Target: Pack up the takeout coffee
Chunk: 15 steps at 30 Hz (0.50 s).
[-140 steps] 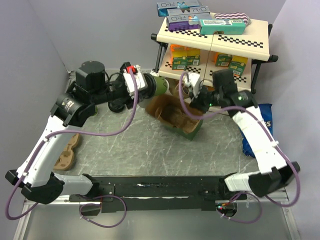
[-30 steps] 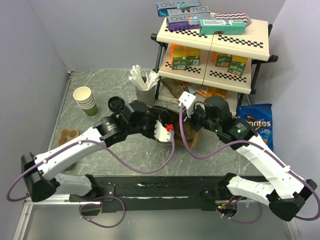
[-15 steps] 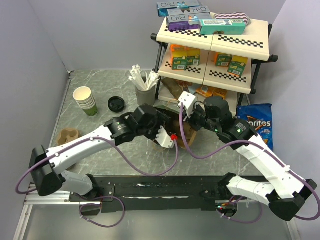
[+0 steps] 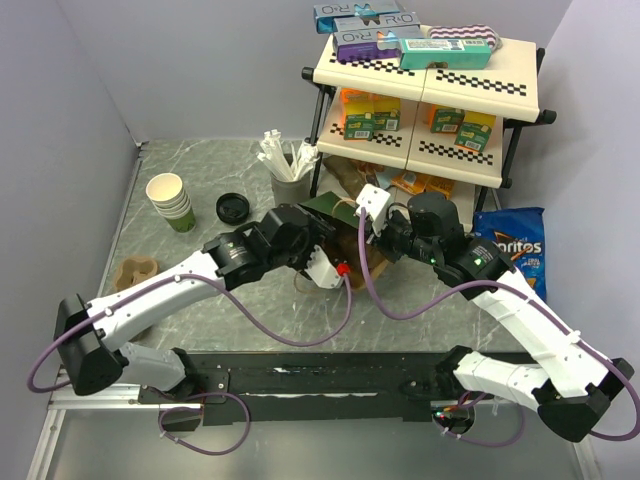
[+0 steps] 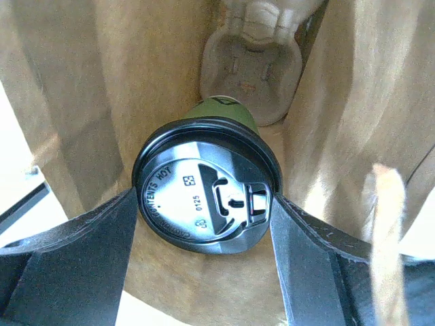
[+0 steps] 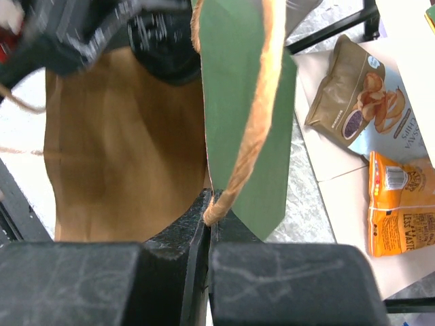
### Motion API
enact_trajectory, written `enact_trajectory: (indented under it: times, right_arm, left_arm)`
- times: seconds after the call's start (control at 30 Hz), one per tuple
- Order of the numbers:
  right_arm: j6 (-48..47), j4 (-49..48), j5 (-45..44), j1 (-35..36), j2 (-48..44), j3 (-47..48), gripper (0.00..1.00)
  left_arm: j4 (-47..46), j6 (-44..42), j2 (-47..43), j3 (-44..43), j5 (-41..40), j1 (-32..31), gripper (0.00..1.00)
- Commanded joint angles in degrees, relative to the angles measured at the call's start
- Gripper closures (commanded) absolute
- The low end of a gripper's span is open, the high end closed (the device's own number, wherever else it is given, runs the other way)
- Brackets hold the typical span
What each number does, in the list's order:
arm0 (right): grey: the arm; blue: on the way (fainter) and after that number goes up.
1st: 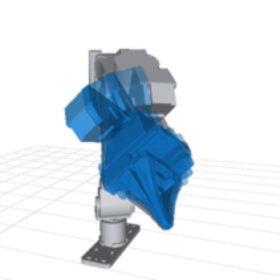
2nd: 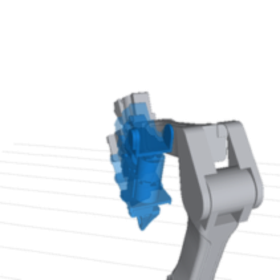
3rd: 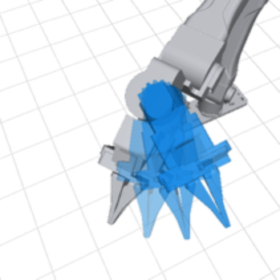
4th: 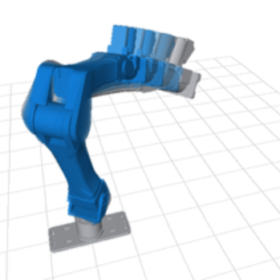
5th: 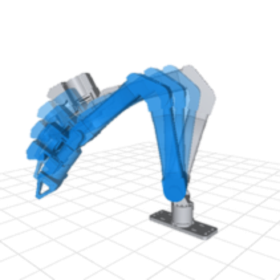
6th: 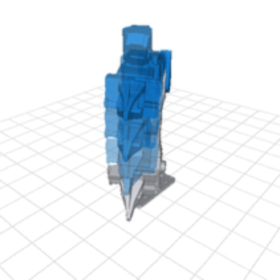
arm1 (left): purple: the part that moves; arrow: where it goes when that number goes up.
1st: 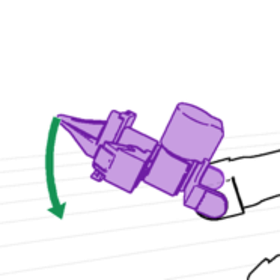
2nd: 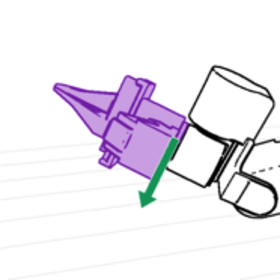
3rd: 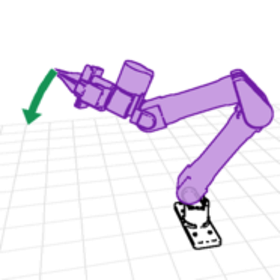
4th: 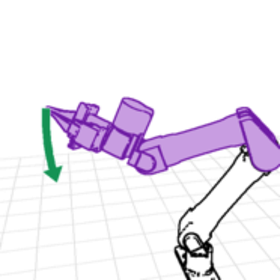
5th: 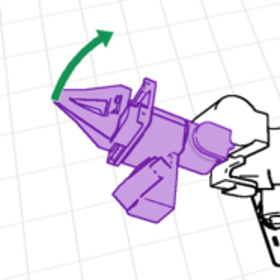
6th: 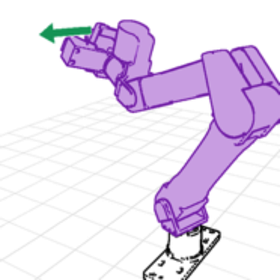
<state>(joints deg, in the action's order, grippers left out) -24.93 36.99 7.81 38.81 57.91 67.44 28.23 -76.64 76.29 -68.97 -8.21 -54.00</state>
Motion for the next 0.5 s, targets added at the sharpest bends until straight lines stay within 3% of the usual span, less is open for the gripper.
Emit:
enact_trajectory:
  times: [0.0, 0.23, 0.47]
  right_arm:
    - [-0.3, -0.5, -0.1, 0.4, -1.4, 1.1, 1.0]
    - [-1.3, -0.1, 0.4, 0.3, -1.6, 0.7, 1.0]
    - [-0.2, 0.4, 1.1, -0.8, -0.3, 2.3, 1.0]
  left_arm:
    - [-1.1, -3.5, -2.6, -0.2, -4.6, 1.7, 0.99]
    - [1.5, 2.1, -0.7, -4.8, -7.1, 2.3, 0.99]
    - [15.1, 13.0, 1.1, -12.4, 6.7, 2.0, 0.99]
